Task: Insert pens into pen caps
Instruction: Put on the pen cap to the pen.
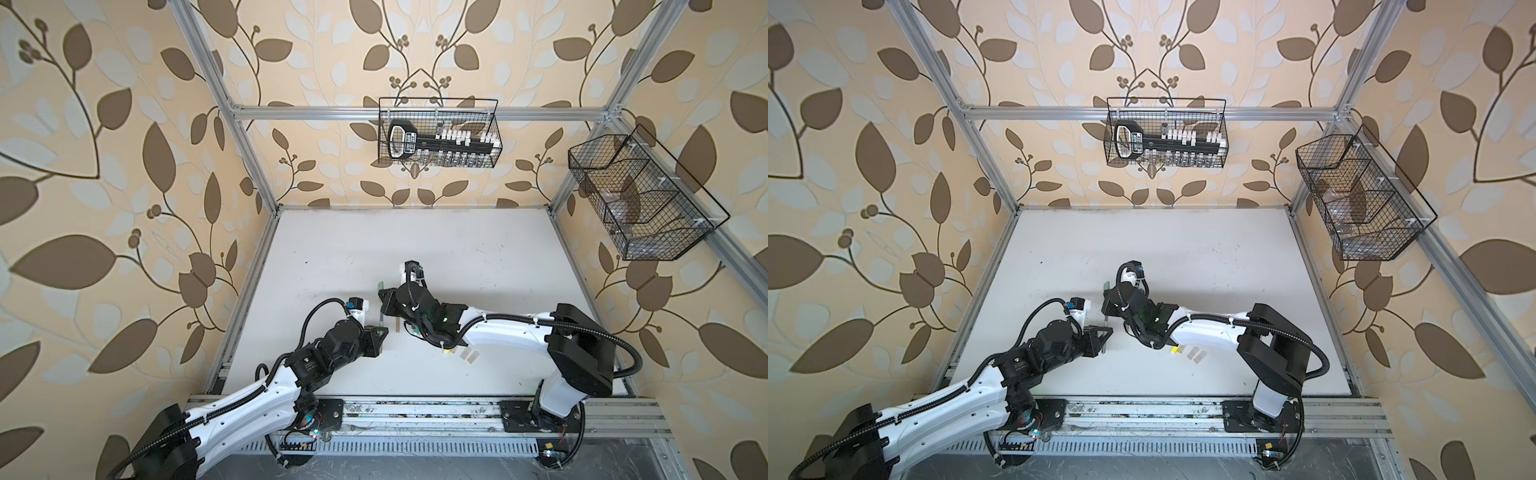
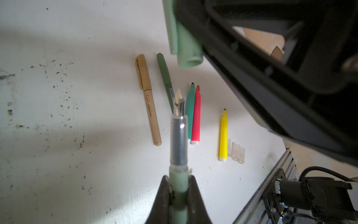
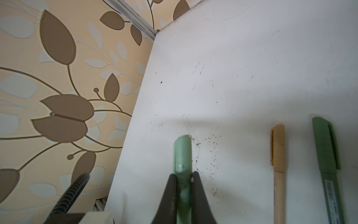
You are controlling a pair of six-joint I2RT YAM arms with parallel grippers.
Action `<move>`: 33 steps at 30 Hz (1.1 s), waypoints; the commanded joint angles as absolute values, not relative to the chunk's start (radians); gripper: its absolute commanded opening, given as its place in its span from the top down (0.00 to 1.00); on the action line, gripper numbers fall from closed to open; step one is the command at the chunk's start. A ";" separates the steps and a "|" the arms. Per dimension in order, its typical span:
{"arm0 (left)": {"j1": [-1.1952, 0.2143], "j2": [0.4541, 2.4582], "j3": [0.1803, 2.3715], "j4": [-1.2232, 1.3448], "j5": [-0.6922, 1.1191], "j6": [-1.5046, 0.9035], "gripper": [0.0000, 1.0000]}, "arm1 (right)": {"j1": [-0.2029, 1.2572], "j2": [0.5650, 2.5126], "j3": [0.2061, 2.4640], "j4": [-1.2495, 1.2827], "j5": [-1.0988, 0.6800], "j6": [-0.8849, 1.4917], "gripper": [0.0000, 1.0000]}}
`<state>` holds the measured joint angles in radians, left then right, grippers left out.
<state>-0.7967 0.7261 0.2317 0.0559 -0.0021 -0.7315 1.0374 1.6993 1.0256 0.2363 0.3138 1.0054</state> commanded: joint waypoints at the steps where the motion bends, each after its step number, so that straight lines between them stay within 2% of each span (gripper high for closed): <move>1: -0.792 0.709 0.242 0.074 -0.025 -0.724 1.00 | 1.046 1.725 1.021 0.246 0.326 1.005 1.00; 33: -0.791 0.654 0.271 0.013 -0.130 -0.750 1.00 | 1.115 1.705 0.916 0.323 0.336 1.036 1.00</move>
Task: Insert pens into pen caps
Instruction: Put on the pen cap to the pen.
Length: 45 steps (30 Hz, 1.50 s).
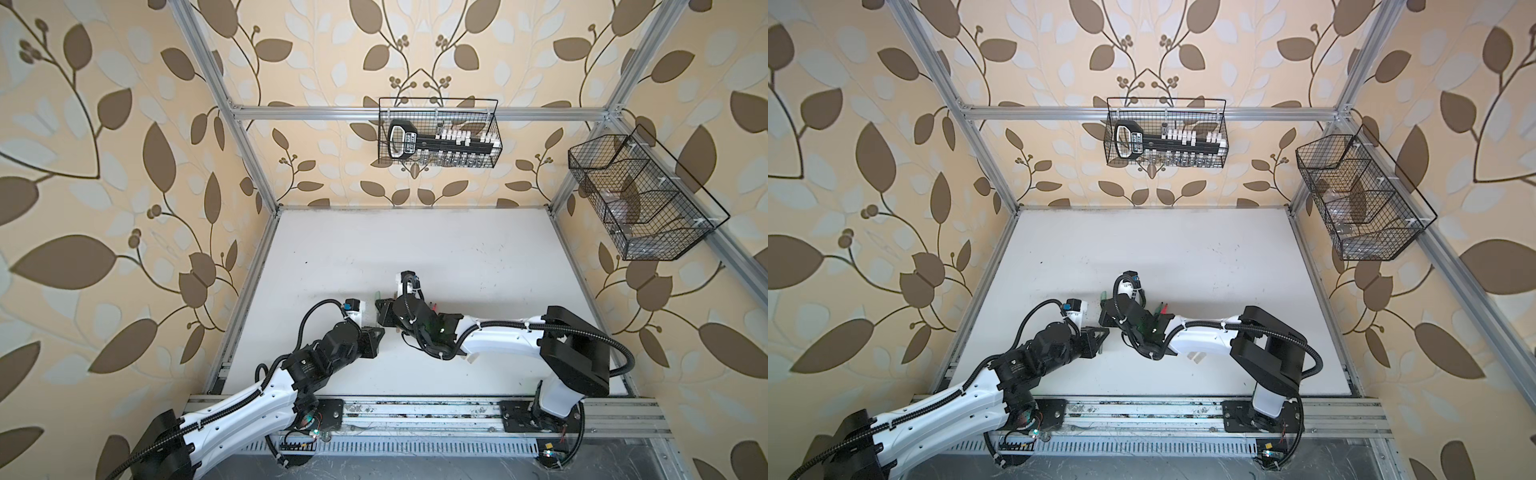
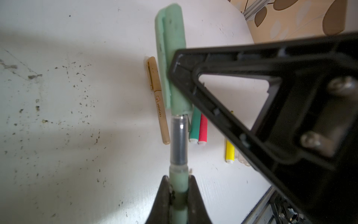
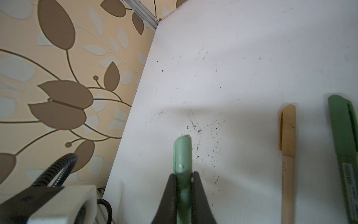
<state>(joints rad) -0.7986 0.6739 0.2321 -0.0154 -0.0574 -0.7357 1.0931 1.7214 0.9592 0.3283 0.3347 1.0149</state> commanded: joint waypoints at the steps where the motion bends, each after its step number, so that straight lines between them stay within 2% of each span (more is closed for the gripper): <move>1: -0.790 0.653 0.272 0.016 -0.130 -0.751 1.00 | 1.119 1.699 0.908 0.336 0.335 1.038 1.00; 11: -0.790 0.670 0.289 0.065 -0.094 -0.744 1.00 | 1.184 1.651 0.832 0.454 0.360 1.065 1.00; 27: -0.790 0.563 0.270 0.079 -0.102 -0.707 1.00 | 1.192 1.649 0.827 0.406 0.371 1.054 1.00; 31: -0.790 0.569 0.290 0.077 -0.061 -0.676 1.00 | 1.192 1.651 0.837 0.371 0.384 1.050 1.00; 37: -0.790 0.565 0.282 0.071 -0.096 -0.667 1.00 | 1.199 1.622 0.818 0.396 0.370 1.043 1.00; 41: -0.790 0.569 0.277 0.067 -0.078 -0.645 1.00 | 1.198 1.554 0.791 0.399 0.386 1.020 0.73; 45: -0.791 0.563 0.253 0.108 0.005 -0.602 1.00 | 1.177 1.453 0.764 0.378 0.393 0.987 0.55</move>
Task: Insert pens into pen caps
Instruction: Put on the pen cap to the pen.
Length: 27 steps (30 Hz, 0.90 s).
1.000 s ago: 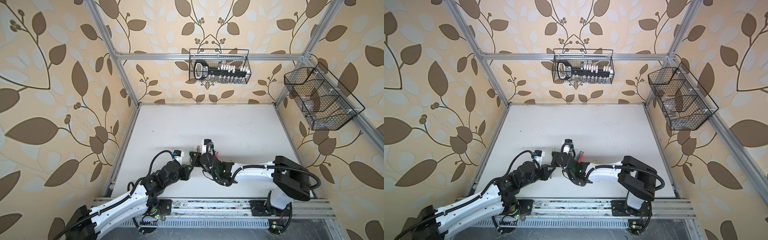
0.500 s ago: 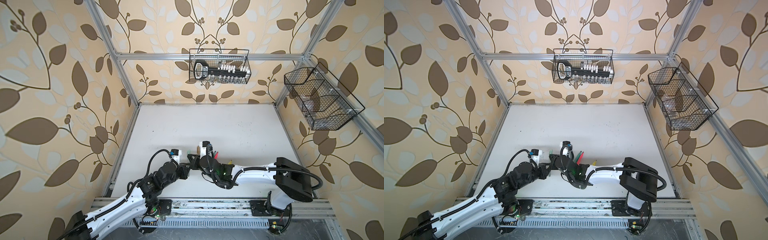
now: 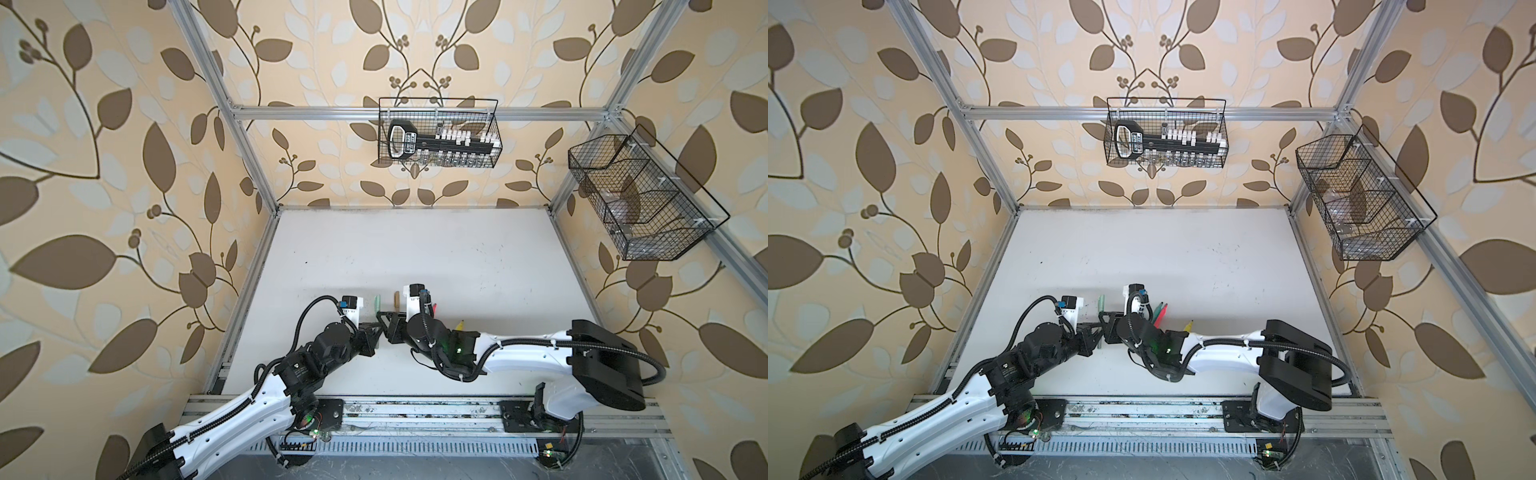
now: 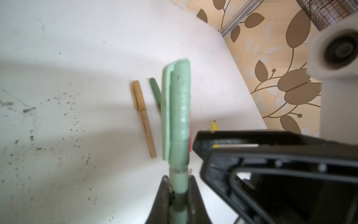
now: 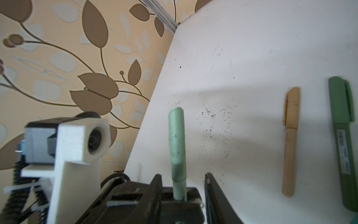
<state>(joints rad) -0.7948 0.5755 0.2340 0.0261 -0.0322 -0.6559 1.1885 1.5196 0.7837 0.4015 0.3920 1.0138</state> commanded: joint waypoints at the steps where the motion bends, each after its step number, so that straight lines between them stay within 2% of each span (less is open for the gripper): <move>1: -0.792 0.562 0.249 0.122 0.030 -0.590 1.00 | 1.167 1.425 0.756 0.374 0.390 0.982 0.53; 8: -0.793 0.554 0.227 0.183 0.149 -0.554 1.00 | 1.101 1.298 0.747 0.321 0.360 0.929 0.42; 15: -0.800 0.582 0.227 0.218 0.193 -0.544 1.00 | 1.041 1.346 0.825 0.279 0.234 0.899 0.41; 24: -0.808 0.595 0.227 0.227 0.191 -0.543 1.00 | 1.035 1.463 0.929 0.254 0.144 0.881 0.46; 26: -0.808 0.592 0.227 0.227 0.190 -0.545 1.00 | 1.037 1.485 0.934 0.258 0.131 0.882 0.51; 27: -0.808 0.591 0.229 0.226 0.190 -0.545 1.00 | 1.036 1.496 0.934 0.260 0.126 0.885 0.59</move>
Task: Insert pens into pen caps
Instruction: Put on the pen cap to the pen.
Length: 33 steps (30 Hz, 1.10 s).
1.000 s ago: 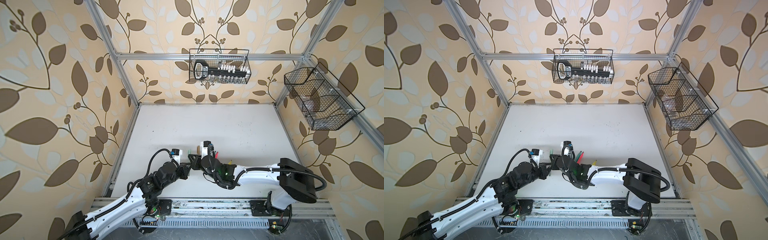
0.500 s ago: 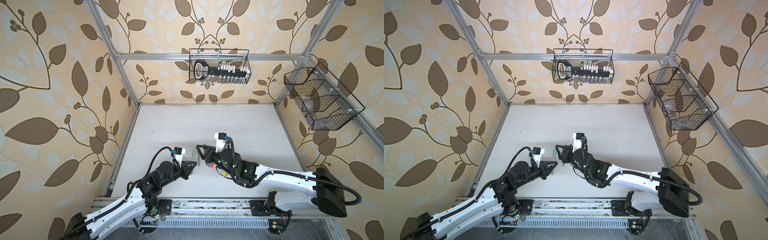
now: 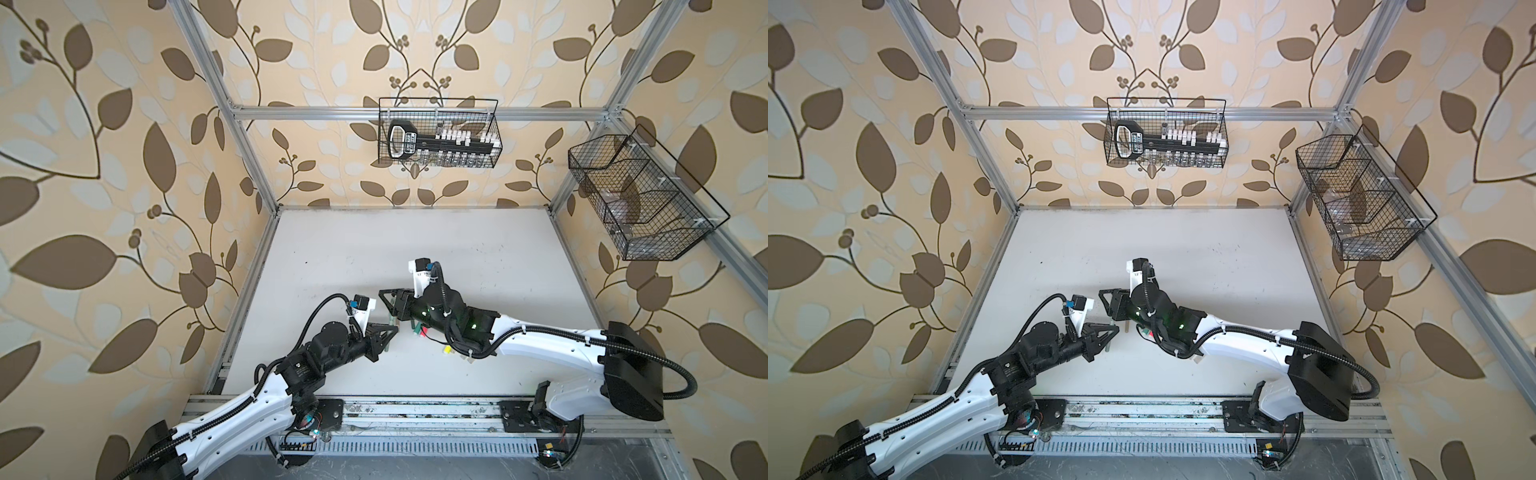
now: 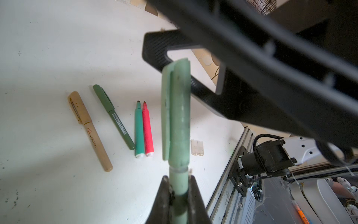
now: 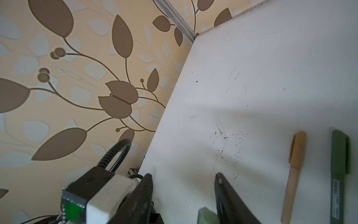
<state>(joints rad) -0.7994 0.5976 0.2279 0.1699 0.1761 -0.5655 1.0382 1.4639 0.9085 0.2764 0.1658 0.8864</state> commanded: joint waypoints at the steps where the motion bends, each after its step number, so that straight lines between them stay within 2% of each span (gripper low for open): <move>1: -0.808 0.590 0.231 0.223 0.187 -0.543 1.00 | 1.035 1.503 0.934 0.262 0.122 0.888 0.66; 3: -0.808 0.591 0.241 0.211 0.170 -0.540 1.00 | 1.038 1.514 0.926 0.272 0.114 0.895 0.85; 5: -0.808 0.592 0.252 0.202 0.143 -0.535 1.00 | 1.049 1.514 0.918 0.269 0.121 0.897 0.98; 6: -0.808 0.595 0.262 0.193 0.123 -0.536 1.00 | 1.056 1.514 0.911 0.270 0.125 0.895 1.00; 20: -0.796 0.678 0.458 0.165 -0.123 -0.360 1.00 | 1.220 1.489 0.700 0.467 0.185 0.929 1.00; 24: -0.743 0.690 0.511 0.195 -0.065 -0.341 1.00 | 1.268 1.494 0.671 0.534 0.215 0.931 1.00; 30: -0.572 0.773 0.555 0.290 0.219 -0.445 1.00 | 1.306 1.487 0.644 0.639 0.185 0.916 1.00; 33: -0.562 0.799 0.552 0.307 0.216 -0.432 1.00 | 1.313 1.457 0.623 0.638 0.210 0.910 1.00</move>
<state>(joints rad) -0.6552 0.7834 0.4423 -0.0761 0.4358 -0.3515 1.1660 1.4769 0.6758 0.6930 0.4904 0.9073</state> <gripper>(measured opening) 0.115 0.109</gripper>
